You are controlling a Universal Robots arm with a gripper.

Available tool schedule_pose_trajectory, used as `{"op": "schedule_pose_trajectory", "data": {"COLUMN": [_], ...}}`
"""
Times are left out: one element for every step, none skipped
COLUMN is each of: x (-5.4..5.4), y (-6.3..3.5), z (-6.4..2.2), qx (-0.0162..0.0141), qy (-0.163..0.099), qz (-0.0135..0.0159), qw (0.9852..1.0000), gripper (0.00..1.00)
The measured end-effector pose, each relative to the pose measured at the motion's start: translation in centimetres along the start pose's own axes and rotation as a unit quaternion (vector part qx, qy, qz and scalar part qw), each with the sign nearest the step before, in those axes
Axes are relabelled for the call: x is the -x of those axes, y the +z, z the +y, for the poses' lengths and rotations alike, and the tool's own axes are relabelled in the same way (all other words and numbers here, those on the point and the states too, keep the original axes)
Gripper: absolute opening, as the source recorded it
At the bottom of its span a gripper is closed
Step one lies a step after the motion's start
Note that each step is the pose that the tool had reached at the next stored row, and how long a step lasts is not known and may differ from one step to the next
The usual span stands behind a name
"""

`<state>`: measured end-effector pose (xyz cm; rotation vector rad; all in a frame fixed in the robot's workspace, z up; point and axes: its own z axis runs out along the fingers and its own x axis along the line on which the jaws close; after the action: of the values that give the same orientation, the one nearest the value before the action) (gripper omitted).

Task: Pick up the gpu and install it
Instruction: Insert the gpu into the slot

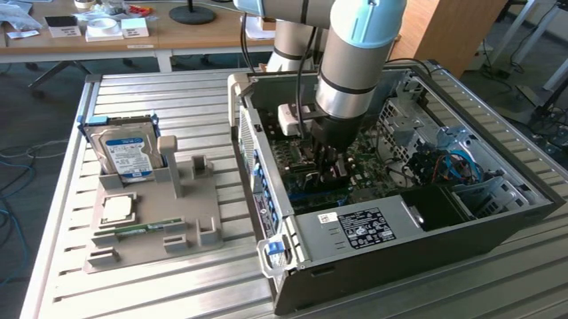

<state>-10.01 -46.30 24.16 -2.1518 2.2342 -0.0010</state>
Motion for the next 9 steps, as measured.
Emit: {"op": "schedule_pose_trajectory", "data": {"x": [0.0, 0.0, 0.0, -0.01, -0.01, -0.01, -0.01, -0.01, -0.01], "y": [0.0, 0.0, 0.01, 0.05, 0.09, 0.1, 0.1, 0.1, 0.1], "z": [0.01, 0.01, 0.02, 0.02, 0.03, 0.03, 0.03, 0.03, 0.03], "qx": [0.0, 0.0, 0.0, 0.0001, 0.0001, 0.0001, 0.0001, 0.0001, 0.0001], "qy": [0.0, 0.0, 0.0, 0.0, 0.0, 0.0, 0.0, 0.0, 0.0], "qz": [0.0, 0.0, 0.0001, 0.0, 0.0, 0.0, 0.0001, 0.0001, 0.0001], "qw": [1.0, 1.0, 1.0, 1.0, 1.0, 1.0, 1.0, 1.0, 1.0], "gripper": [0.27, 0.27, 0.27, 0.27, 0.27, 0.27, 0.27, 0.27, 0.27]}}
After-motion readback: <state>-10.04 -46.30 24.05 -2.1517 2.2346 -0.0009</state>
